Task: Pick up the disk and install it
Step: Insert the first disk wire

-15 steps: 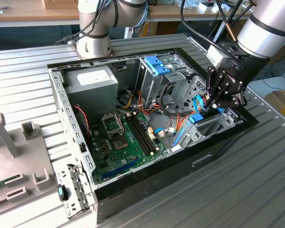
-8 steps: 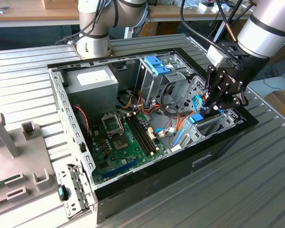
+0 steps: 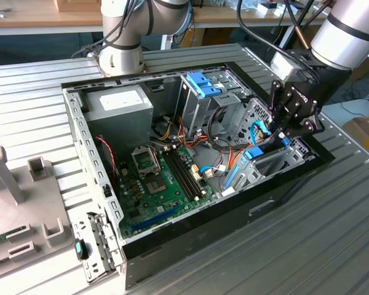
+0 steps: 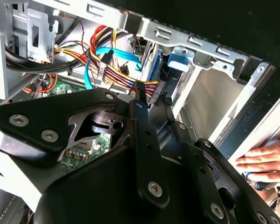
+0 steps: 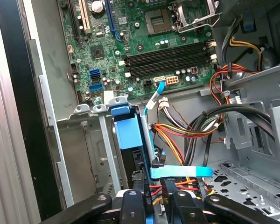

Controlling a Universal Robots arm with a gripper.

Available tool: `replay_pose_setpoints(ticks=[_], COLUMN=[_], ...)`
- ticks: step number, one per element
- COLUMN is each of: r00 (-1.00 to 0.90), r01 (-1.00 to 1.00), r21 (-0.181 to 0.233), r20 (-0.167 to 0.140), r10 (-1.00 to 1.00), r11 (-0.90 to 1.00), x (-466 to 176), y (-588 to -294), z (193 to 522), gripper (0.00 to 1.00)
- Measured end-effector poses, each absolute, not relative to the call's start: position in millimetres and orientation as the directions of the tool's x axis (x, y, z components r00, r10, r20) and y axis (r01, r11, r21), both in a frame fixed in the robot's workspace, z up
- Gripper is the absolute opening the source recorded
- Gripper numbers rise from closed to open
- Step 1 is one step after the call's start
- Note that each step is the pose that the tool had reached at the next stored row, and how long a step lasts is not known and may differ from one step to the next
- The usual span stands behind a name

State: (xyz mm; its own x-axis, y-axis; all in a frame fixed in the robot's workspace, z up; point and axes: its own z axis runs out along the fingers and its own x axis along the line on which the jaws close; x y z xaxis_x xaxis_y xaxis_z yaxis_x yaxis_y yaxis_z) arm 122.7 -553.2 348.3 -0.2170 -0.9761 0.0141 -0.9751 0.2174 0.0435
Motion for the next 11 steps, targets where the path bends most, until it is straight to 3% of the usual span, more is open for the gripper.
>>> replay_pose_setpoints(ticks=[11], r00=[-0.217], r01=[-0.975], r21=[0.052], r20=[0.016], r10=[-0.976], r11=[0.217], x=[128.5], y=[-552.8], z=[348.6], gripper=[0.29])
